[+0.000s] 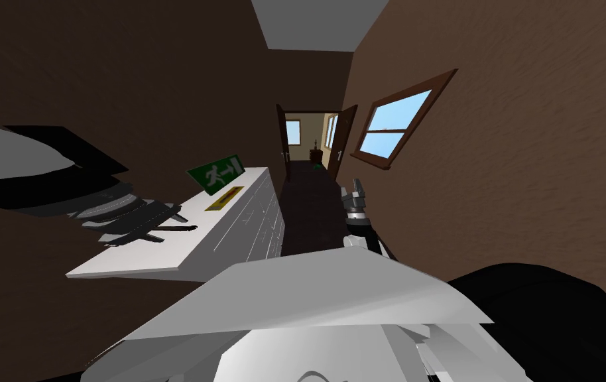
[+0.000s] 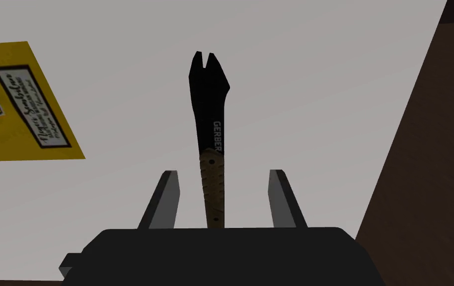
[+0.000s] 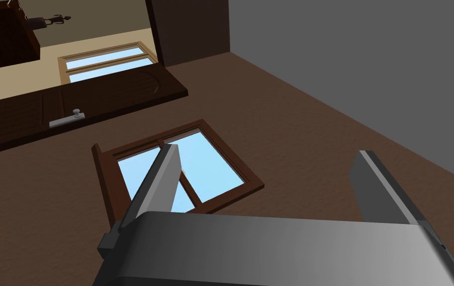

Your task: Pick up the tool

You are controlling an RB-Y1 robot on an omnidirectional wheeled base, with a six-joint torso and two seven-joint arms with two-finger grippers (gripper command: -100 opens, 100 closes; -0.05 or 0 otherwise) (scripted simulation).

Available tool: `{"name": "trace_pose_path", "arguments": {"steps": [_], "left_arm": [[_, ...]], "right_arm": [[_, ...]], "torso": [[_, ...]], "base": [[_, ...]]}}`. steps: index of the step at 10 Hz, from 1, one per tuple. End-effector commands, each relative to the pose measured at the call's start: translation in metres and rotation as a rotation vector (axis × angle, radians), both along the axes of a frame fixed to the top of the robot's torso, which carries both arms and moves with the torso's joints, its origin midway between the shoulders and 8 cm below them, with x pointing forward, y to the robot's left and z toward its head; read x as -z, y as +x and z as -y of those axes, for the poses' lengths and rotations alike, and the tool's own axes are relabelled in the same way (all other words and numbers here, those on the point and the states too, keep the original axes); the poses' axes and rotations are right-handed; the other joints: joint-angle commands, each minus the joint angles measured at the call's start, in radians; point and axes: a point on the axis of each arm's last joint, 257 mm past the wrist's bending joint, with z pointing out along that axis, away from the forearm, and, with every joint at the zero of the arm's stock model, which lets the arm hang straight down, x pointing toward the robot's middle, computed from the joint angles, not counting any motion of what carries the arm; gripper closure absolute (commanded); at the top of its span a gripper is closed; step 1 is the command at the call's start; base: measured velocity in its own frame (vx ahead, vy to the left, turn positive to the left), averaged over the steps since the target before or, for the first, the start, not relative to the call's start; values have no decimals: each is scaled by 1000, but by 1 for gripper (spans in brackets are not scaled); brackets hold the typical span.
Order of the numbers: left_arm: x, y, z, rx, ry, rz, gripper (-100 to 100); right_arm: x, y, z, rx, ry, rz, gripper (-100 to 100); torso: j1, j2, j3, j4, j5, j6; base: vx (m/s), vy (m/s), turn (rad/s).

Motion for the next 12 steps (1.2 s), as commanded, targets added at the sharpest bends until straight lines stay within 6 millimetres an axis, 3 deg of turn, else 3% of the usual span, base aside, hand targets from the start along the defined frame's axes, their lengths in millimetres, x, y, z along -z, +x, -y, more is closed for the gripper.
{"name": "trace_pose_path", "arguments": {"steps": [1, 4, 5, 6, 12], "left_arm": [[0, 0, 0, 0, 0, 0, 100], [0, 0, 0, 0, 0, 1, 100], [0, 0, 0, 0, 0, 1, 0], [-2, 4, -7, 2, -4, -6, 100], [-13, 18, -34, 5, -6, -11, 100]], "right_arm": [[0, 0, 0, 0, 0, 0, 0], [0, 0, 0, 0, 0, 0, 0], [0, 0, 0, 0, 0, 0, 0], [0, 0, 0, 0, 0, 0, 0], [0, 0, 0, 0, 0, 0, 0]], "torso": [[0, 0, 0, 0, 0, 0], [1, 0, 0, 0, 1, 0], [1, 0, 0, 0, 1, 0], [1, 0, 0, 0, 1, 0], [-2, 1, 0, 0, 0, 0]], "base": [[0, 0, 0], [0, 0, 0], [0, 0, 0], [10, -9, 35], [-5, -27, 18]]}}
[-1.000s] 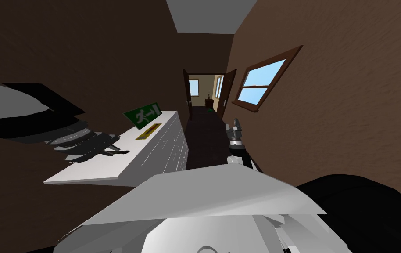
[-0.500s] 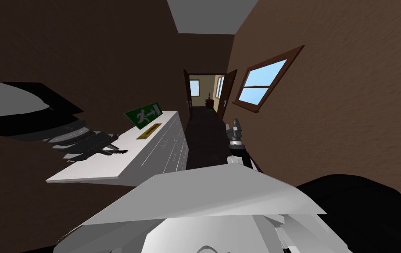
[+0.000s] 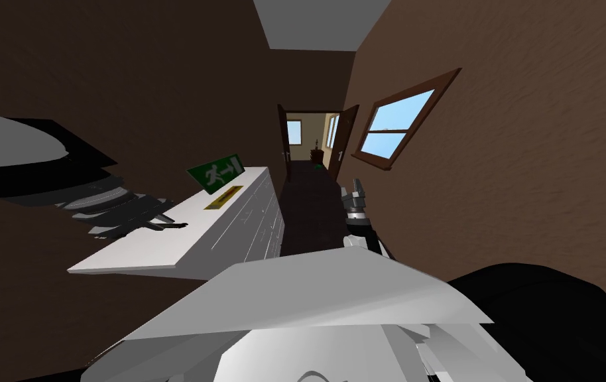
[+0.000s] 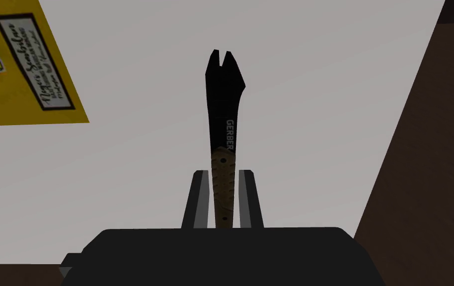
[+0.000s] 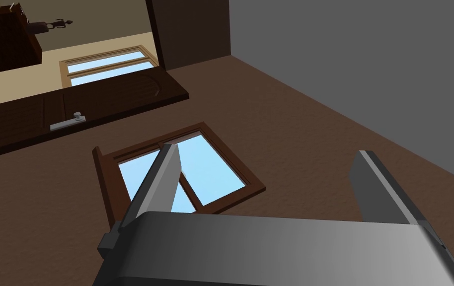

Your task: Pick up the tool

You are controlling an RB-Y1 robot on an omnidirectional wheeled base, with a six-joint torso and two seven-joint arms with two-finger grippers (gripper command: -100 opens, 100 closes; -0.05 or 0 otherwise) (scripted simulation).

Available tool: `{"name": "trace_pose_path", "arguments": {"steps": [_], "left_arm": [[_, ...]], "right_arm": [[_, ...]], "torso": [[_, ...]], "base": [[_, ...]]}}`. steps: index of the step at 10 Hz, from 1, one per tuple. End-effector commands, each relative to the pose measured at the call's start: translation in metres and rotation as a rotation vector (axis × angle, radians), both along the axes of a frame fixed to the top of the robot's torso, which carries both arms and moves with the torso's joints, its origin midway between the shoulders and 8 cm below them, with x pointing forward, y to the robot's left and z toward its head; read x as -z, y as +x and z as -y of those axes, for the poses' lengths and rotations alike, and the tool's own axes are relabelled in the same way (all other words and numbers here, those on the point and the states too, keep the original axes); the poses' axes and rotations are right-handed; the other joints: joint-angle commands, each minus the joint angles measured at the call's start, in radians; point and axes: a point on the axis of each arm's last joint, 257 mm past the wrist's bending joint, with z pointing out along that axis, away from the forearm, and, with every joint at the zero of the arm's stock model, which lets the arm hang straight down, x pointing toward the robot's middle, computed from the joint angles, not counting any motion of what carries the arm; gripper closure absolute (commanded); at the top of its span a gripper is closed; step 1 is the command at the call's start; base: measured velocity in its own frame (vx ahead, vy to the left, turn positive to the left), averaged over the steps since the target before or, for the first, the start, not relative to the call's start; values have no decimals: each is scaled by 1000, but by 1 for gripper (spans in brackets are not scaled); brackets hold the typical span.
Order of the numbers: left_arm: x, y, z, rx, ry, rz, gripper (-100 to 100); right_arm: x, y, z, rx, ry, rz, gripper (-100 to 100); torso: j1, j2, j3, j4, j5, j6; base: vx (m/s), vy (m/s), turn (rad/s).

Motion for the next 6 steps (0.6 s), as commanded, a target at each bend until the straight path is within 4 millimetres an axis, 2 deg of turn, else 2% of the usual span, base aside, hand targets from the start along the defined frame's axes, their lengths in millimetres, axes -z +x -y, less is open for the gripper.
{"name": "trace_pose_path", "arguments": {"steps": [1, 3, 5, 6], "left_arm": [[-4, 5, -8, 7, 3, 4, 100], [-11, 12, -20, 9, 10, 10, 100], [-11, 11, -20, 5, 9, 10, 100], [-11, 11, -20, 6, 9, 11, 0]], "right_arm": [[0, 0, 0, 0, 0, 0, 0], [0, 0, 0, 0, 0, 0, 0], [0, 0, 0, 0, 0, 0, 0], [0, 0, 0, 0, 0, 0, 0]], "torso": [[0, 0, 0, 0, 0, 0], [-1, 1, 1, 0, 0, 0], [0, 1, 1, 0, 0, 0], [1, 0, 0, 0, 0, 0]], "base": [[-23, -69, 8], [-33, -61, 4], [-10, -25, 3], [0, 0, 0]]}}
